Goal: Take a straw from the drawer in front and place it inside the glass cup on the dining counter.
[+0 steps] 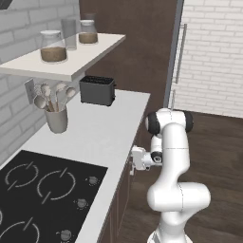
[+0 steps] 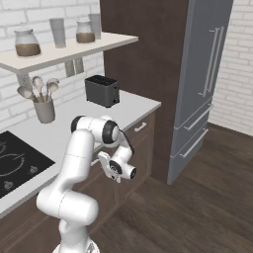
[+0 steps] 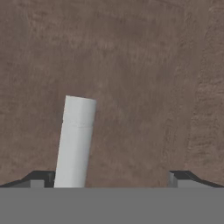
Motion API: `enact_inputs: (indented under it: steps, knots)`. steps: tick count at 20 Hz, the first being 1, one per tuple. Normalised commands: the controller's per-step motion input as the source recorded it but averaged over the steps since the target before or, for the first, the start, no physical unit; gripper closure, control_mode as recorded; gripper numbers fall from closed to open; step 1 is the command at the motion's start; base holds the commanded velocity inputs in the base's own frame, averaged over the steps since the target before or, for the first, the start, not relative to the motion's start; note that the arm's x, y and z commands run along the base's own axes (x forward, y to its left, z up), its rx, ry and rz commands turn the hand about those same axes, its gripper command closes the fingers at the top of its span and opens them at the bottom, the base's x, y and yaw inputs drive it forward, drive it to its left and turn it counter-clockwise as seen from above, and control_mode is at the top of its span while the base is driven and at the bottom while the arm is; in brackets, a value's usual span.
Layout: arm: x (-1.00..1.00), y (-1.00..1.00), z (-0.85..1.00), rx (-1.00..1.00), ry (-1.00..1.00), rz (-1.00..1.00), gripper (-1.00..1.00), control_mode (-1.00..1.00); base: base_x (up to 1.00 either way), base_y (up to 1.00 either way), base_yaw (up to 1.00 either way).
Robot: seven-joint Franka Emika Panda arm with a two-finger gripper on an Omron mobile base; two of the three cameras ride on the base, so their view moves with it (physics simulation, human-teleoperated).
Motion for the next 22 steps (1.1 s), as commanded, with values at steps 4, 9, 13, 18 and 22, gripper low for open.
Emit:
enact_inputs:
  steps: [4, 9, 13, 18, 22]
  knots:
    - [0.52, 0.52, -0.05, 0.0, 0.04, -0.01, -1.0, -1.0, 0.0, 0.0, 0.0]
    - [0.55, 0.64, 0.0, -0.04, 0.12, -0.03, -1.0, -1.0, 0.0, 0.0, 0.0]
    - [0.52, 0.65, -0.05, -0.08, 0.15, -0.04, -1.0, -1.0, 0.0, 0.0, 0.0]
    - [0.42, 0.6, -0.16, -0.16, 0.17, -0.05, 1.0, -1.0, 0.0, 0.0, 0.0]
    - [0.21, 0.72, -0.43, -0.39, 0.1, -0.14, 1.0, -1.0, 0.0, 0.0, 0.0]
